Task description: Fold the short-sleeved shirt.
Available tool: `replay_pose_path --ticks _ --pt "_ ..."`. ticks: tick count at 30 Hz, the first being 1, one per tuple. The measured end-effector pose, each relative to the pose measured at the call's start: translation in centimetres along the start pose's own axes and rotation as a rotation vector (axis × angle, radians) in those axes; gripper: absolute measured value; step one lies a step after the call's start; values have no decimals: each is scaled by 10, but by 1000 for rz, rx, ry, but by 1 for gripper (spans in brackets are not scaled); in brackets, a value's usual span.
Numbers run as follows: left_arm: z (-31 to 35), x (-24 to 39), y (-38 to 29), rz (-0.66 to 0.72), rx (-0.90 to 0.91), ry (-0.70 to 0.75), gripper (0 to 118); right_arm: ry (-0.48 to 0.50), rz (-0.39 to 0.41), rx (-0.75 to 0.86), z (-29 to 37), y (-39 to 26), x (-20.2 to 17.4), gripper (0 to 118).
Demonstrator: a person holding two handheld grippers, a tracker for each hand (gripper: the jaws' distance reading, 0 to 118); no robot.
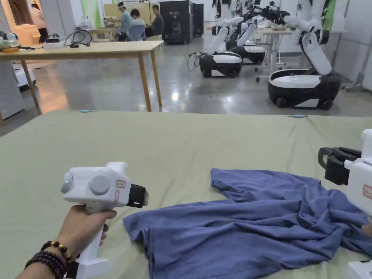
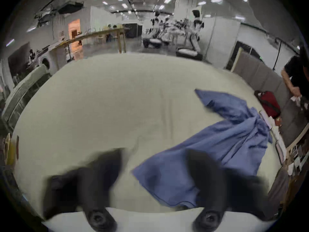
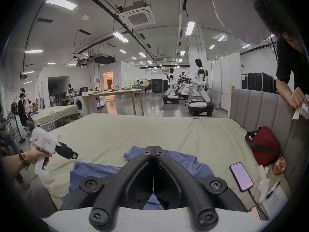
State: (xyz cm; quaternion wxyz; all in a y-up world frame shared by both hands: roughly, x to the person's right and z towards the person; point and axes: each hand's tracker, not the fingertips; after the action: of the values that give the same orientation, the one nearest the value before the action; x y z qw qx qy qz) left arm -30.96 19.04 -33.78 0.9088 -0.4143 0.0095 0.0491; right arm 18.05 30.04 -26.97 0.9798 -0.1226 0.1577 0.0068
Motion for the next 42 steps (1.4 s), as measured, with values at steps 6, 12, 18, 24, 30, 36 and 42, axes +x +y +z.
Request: replay_pose_path --ticks 6,12,18,24,30,36,42 --pt "-37 -3 -16 37 -51 -20 108 -4 24 -39 -4 -7 3 0" --pt "-51 20 -44 -75 -92 40 97 -17 20 -57 -4 -15 12 0" --pt "-34 41 -50 -169 -3 32 2 -37 7 -86 -10 -24 21 1" --pt "-20 33 -44 -84 34 -39 2 -41 -48 -193 -34 -30 73 1" --pt "2 32 -28 -49 98 -99 2 -186 -10 -533 -83 -69 168 115" --pt "7 53 -23 -80 85 -99 2 -201 -51 -681 -83 -102 209 114" --pt "3 66 -23 -88 63 -106 2 -126 -40 -792 -94 -132 204 108"
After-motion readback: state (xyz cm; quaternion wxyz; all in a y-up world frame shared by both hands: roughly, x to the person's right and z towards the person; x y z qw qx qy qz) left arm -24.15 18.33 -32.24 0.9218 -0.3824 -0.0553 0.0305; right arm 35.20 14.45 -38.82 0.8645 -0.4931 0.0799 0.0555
